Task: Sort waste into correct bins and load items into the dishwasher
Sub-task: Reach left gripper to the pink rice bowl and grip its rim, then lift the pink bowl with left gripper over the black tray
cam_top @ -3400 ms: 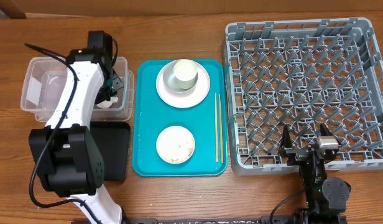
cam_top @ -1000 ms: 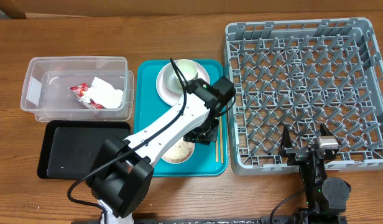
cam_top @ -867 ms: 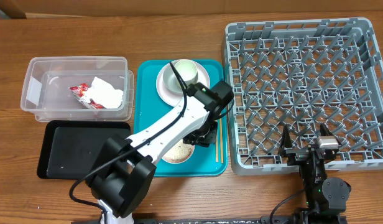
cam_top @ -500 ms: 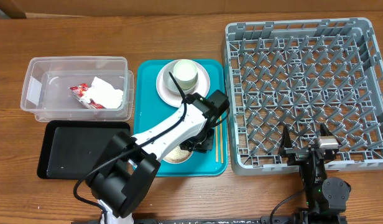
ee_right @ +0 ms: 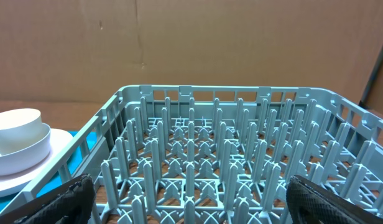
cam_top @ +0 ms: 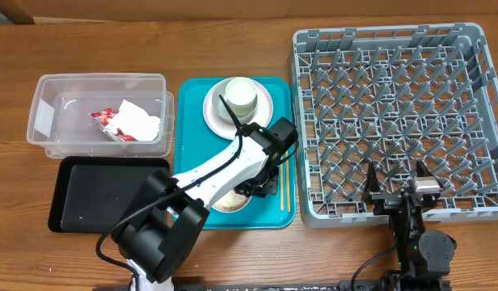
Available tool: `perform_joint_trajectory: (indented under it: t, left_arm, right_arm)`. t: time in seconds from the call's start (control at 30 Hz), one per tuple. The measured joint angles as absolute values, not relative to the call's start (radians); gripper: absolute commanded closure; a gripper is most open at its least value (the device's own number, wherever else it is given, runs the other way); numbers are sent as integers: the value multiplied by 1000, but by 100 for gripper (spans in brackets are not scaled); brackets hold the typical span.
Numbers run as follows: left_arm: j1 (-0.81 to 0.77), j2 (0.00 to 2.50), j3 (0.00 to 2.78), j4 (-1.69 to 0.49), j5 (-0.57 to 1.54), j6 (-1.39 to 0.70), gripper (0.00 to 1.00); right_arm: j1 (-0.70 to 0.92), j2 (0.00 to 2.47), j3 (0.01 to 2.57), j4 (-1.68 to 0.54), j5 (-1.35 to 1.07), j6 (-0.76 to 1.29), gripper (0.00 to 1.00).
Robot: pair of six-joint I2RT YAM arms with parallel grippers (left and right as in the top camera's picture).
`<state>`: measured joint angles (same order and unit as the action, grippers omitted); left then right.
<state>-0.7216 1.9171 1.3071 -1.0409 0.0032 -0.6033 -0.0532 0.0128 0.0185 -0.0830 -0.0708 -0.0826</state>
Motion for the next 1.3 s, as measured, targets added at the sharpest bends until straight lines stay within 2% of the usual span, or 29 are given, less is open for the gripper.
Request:
perform_joint_trajectory:
  t: [0.1,0.17,0.8,1.3]
  left_arm:
    - [-712,1917,1307,-1039,3,-604,95]
    - [-706,1917,1308,-1048,2,-604,95]
    - [-685,1917,1349,-1140,-2,-581,96]
    - [-615,1884,1554,-1423,0,-487,96]
  right_arm:
    - [-53,13,19,-83,-71,-83,0]
    - [-53,13,19,-83,-71,-83,1]
    - [-53,13,19,-83,-71,-83,0]
    - [-53,13,19,-83,-71,-83,0]
